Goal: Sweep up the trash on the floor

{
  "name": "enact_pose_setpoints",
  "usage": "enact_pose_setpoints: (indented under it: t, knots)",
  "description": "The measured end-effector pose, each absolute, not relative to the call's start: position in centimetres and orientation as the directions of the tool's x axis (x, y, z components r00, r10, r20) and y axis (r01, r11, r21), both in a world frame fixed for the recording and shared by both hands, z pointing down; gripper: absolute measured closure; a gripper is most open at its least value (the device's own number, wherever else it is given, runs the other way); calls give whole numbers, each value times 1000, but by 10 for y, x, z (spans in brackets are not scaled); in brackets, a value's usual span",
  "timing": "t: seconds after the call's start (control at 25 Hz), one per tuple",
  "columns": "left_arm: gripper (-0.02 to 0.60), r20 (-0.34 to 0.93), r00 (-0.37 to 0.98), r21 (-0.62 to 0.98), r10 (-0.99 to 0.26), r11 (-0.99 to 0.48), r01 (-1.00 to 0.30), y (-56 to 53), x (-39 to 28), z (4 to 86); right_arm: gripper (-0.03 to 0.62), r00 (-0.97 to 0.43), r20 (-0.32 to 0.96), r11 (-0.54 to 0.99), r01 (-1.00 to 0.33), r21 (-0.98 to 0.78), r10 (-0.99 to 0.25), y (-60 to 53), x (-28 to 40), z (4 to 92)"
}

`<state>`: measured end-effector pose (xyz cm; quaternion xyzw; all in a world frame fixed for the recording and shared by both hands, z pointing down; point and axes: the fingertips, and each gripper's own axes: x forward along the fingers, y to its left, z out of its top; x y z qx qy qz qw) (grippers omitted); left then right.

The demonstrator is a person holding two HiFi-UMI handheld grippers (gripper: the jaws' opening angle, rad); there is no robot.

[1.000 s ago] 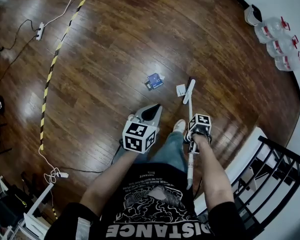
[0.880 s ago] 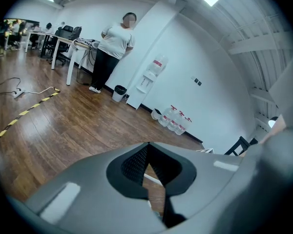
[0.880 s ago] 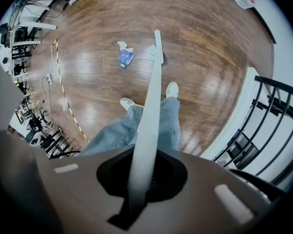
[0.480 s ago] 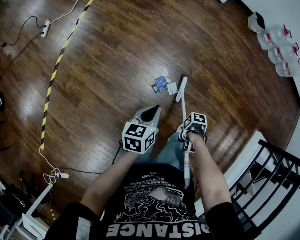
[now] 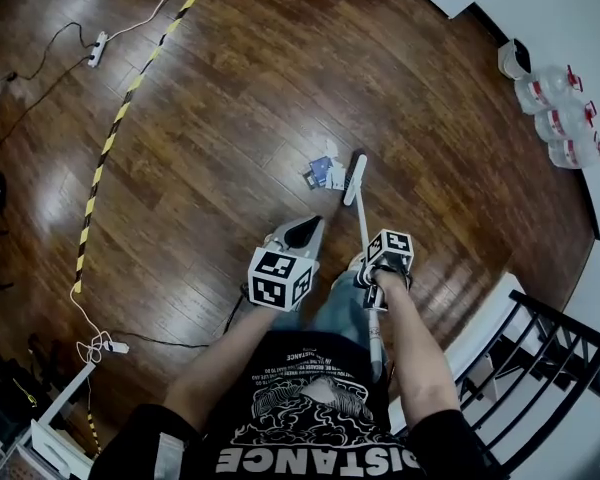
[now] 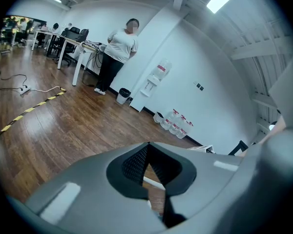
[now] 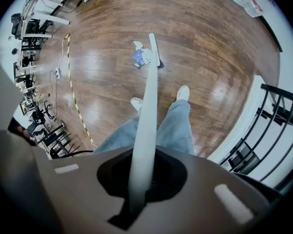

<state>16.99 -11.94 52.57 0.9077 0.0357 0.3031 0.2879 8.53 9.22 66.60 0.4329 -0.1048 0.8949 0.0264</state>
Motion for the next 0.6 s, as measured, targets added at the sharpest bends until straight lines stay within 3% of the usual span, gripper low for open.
enact_pose_setpoints:
  t: [0.6]
  knots:
    - [577, 520, 843, 509, 136, -842, -178, -70, 149, 511, 594, -561, 827, -929, -289, -232, -32, 172, 90, 655]
